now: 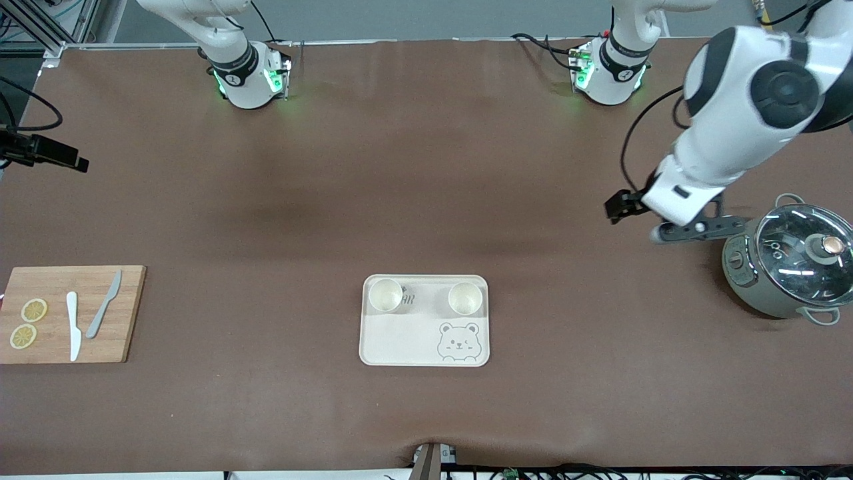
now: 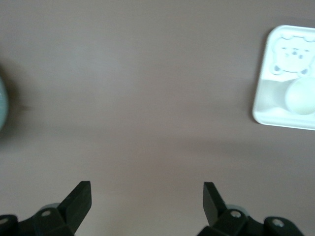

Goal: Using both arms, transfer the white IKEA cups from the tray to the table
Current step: 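Lower the left gripper onto the nearer white cup and close it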

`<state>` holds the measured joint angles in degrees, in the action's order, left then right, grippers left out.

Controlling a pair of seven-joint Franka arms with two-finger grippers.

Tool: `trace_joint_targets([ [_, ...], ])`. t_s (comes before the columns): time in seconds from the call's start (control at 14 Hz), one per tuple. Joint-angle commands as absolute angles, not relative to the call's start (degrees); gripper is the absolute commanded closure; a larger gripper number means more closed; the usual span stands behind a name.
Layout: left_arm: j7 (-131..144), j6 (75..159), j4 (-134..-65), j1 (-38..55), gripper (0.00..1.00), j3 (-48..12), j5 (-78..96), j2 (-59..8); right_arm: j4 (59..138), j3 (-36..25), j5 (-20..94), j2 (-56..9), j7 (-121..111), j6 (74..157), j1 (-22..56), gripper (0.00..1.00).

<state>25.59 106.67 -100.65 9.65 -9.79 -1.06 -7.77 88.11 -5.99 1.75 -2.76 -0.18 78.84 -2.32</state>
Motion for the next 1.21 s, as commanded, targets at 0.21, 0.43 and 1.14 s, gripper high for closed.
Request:
trace_joint_targets([
  [0.21,40.7,109.8,-86.8,18.9,0.0,-10.3,-3.6,-24.2,84.7,-5.3,2.0,-5.9,-2.5,78.5,-4.1,0.0],
  [0.43,43.8,119.9,-86.1,21.1,0.0,-10.2,-3.9,-29.0,83.6,-5.3,2.8,-6.9,-2.3,78.3,-4.2,0.0],
  [1.14,51.2,142.6,-86.8,23.7,0.21,-9.8,-5.7,-42.5,84.3,-4.9,4.6,-9.1,-1.8,78.2,-2.0,0.0],
])
